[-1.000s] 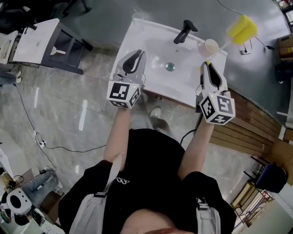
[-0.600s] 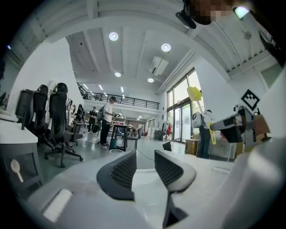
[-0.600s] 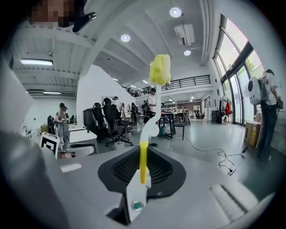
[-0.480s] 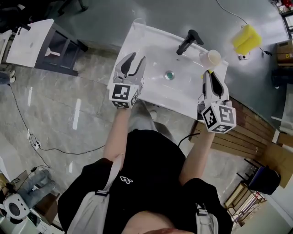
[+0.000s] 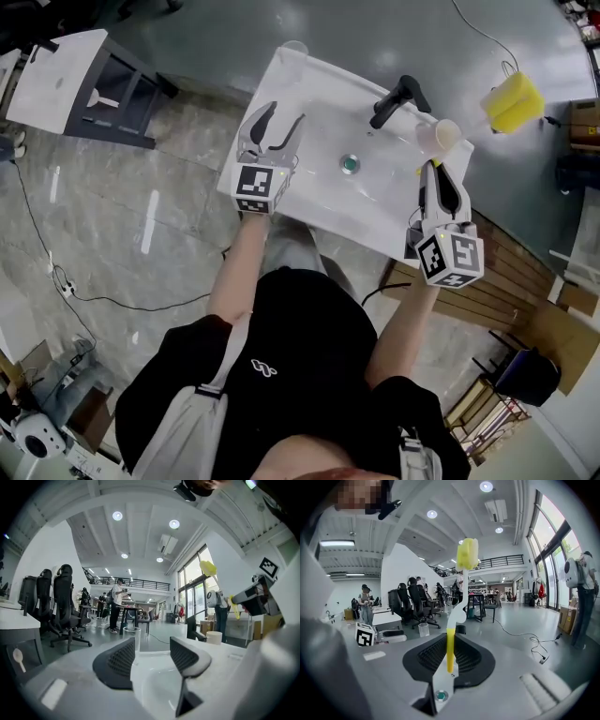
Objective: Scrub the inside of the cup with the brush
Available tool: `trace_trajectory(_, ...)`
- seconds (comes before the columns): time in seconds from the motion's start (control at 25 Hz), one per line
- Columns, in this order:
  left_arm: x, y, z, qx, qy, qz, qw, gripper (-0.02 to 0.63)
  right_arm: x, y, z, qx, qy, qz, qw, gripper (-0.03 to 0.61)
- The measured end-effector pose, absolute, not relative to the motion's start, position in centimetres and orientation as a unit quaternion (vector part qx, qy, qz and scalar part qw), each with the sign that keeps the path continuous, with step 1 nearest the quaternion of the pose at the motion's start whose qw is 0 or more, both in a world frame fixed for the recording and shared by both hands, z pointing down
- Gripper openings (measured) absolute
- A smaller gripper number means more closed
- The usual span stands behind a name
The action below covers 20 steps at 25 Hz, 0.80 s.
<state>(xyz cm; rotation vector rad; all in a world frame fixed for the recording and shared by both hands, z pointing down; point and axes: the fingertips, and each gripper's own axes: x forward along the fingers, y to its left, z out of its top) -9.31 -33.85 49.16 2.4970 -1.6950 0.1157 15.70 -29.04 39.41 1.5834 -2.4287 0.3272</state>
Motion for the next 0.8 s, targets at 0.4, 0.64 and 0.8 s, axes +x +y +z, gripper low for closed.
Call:
trace_trajectory(0.4,-10.2,-38.8,51.0,0.824,-0.562,0.036,0.067,0.265,15.9,-30.7,40.9,0.537,-0.826,0.118,0.123,0.051)
trace_trajectory(0.64,-10.7,-41.2,52.2,0.824,-0.559,0.045,0.076,0.300,15.5,-31.2,42.1,0.535,-0.826,0.128,0.123,0.051)
trace_trajectory(0.8,-10.8,-42.8,53.2,0.825,-0.557,0.049,0.083,0.323,15.4,-31.6,42.8,0.535,-0.825,0.135,0.125,0.051)
